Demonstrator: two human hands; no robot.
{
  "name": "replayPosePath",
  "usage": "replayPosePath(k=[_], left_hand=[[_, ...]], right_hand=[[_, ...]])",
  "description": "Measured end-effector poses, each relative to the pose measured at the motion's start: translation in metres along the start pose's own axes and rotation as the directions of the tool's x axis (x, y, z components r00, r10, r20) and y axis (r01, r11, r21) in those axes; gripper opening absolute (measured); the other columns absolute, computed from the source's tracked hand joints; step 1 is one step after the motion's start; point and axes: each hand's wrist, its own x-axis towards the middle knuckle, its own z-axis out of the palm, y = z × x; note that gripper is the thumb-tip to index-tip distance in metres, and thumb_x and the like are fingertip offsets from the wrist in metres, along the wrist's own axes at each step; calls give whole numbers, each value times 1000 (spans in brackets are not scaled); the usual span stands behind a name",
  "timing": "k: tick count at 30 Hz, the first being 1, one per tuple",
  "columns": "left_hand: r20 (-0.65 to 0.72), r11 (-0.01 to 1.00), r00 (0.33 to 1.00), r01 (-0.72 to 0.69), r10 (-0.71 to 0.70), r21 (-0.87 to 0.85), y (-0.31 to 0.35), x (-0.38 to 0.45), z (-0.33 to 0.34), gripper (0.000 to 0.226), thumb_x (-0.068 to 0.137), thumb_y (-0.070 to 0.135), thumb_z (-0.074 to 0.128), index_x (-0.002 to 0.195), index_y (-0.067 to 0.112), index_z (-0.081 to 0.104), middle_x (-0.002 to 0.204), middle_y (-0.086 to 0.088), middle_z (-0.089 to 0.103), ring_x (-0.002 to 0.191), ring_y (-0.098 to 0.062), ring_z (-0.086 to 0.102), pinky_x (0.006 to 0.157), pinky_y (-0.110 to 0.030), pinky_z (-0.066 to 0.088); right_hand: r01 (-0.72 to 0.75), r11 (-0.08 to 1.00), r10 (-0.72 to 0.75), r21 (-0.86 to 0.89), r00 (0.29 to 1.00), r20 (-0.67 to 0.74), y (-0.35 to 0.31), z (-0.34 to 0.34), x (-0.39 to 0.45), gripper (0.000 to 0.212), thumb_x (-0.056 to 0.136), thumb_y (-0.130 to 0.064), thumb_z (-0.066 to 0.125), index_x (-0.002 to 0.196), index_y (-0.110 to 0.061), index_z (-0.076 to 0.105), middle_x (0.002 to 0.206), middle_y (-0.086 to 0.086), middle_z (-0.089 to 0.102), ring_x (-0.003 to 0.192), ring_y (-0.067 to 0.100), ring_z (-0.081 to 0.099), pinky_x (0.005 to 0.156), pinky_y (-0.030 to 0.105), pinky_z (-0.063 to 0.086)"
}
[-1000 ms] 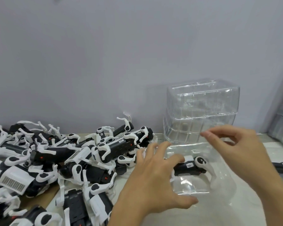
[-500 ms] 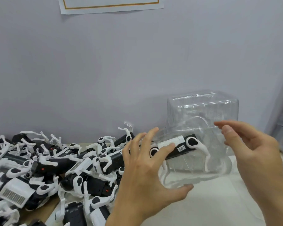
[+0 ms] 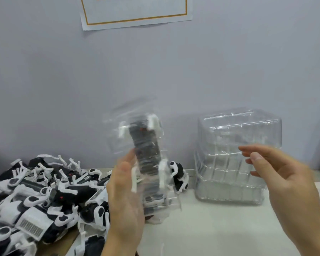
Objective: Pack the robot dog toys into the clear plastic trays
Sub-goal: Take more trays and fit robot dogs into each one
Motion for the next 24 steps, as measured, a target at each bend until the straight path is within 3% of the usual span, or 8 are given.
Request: replayPosePath(k=[3, 5, 8, 12, 16, 18, 21, 24], left_hand=[[-97, 935, 981, 130, -171, -330, 5, -1, -7, 69, 56, 66, 77, 107, 20, 76, 121, -10, 69, 115, -43, 63, 88, -68, 49], [-97, 869, 958, 198, -269, -453, 7, -2, -8, 83, 54, 67, 80, 119, 16, 70, 126, -14, 66, 117, -49, 59, 94, -74, 41], [-151, 925, 953, 205, -263, -318, 9, -3, -9, 123, 38, 78, 83, 139, 15, 53, 138, -18, 57, 126, -45, 54, 105, -68, 36], [-7, 845, 946, 287, -324, -451, 1, -3, -10, 102, 27, 64, 93, 113, 14, 73, 126, -17, 66, 111, -50, 62, 88, -71, 47], [222, 976, 954, 216, -204, -29, 1, -2, -6, 78, 46, 70, 84, 108, 24, 75, 121, -5, 70, 116, -25, 65, 93, -51, 50], [369, 959, 912, 78, -178, 271, 1, -1, -3, 67, 54, 72, 77, 108, 31, 72, 122, 3, 69, 117, -14, 64, 94, -38, 48], [441, 727, 863, -136, -247, 673, -3, -3, 5, 61, 52, 72, 72, 110, 55, 64, 132, 29, 55, 121, 8, 52, 98, -25, 48], [440, 425, 792, -256, -422, 868, -18, -16, 21, 78, 44, 85, 67, 117, 69, 46, 139, 46, 24, 132, 15, 23, 114, -29, 24]], right_hand=[[-3, 1000, 3, -1, 1000, 16, -1, 3, 0, 26, 79, -46, 55, 95, -41, 75, 98, -11, 74, 96, 14, 66, 86, 37, 50], [3, 1000, -3, 1, 1000, 23, -1, 3, 0, 27, 78, -47, 55, 94, -41, 75, 98, -11, 74, 94, 13, 66, 85, 35, 51], [6, 1000, -6, 2, 1000, 27, -2, 4, -1, 25, 78, -45, 55, 93, -43, 75, 97, -12, 74, 91, 12, 65, 82, 34, 51], [-2, 1000, 2, -13, 1000, 15, -5, 1, -1, 22, 81, -45, 57, 92, -44, 75, 97, -13, 74, 94, 12, 66, 82, 33, 52], [24, 995, -26, -101, 999, -19, -12, -15, 4, 29, 95, -21, 61, 90, -46, 75, 93, -13, 73, 92, 12, 66, 76, 25, 53], [55, 990, -63, -131, 997, -55, -21, -26, 7, 27, 96, -23, 63, 89, -47, 74, 91, -13, 72, 89, 11, 65, 73, 22, 53], [144, 973, -162, -179, 983, -89, -38, -37, 10, 17, 88, -42, 57, 90, -48, 72, 94, -16, 71, 91, 6, 65, 74, 16, 52], [196, 964, -211, -182, 975, -68, -50, -32, 10, 17, 87, -36, 57, 89, -44, 72, 93, -15, 71, 91, 5, 65, 73, 9, 48]])
